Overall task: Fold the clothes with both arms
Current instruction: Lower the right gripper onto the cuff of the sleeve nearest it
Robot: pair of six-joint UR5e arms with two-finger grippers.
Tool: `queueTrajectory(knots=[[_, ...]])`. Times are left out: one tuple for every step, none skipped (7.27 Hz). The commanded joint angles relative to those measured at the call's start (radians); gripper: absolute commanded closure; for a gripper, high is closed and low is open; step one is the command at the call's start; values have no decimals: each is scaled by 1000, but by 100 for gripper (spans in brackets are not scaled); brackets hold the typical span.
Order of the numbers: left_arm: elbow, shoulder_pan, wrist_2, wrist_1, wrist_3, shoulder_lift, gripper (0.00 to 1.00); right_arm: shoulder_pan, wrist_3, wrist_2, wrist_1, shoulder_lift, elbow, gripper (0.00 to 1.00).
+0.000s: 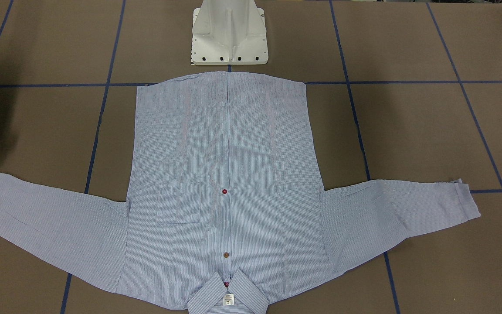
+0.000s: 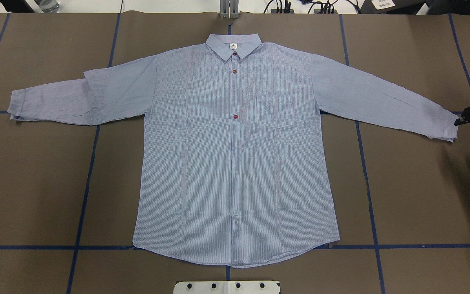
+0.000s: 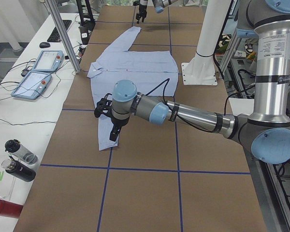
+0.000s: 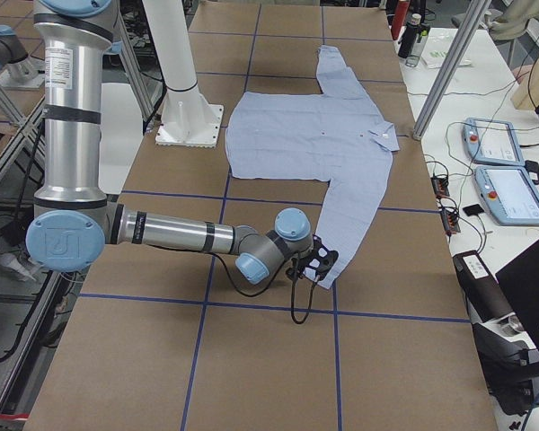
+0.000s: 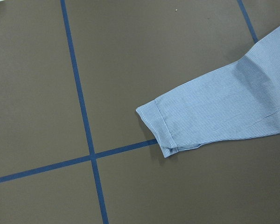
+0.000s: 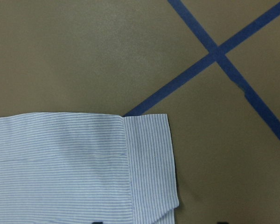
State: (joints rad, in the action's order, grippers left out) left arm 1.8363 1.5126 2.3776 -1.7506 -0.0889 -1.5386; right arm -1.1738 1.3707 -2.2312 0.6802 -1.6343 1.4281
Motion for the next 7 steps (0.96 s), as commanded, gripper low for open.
queueTrajectory(knots=[[1, 0, 0, 0, 0, 0, 0, 20, 28, 16, -11, 36, -49, 16], [1, -2, 0, 0, 0, 0, 0, 20, 28, 16, -10, 37, -61, 16], [1, 0, 0, -1, 0, 0, 0, 28, 28, 16, -10, 37, -66, 16], [3, 0, 0, -1, 0, 0, 0, 46, 28, 19, -10, 39, -67, 16], [3, 0, 0, -1, 0, 0, 0, 48, 28, 18, -10, 39, -67, 16], [3, 0, 0, -1, 1, 0, 0, 49, 28, 18, -10, 37, -72, 16], [3, 0, 0, -1, 1, 0, 0, 52, 28, 18, -11, 39, -84, 17]])
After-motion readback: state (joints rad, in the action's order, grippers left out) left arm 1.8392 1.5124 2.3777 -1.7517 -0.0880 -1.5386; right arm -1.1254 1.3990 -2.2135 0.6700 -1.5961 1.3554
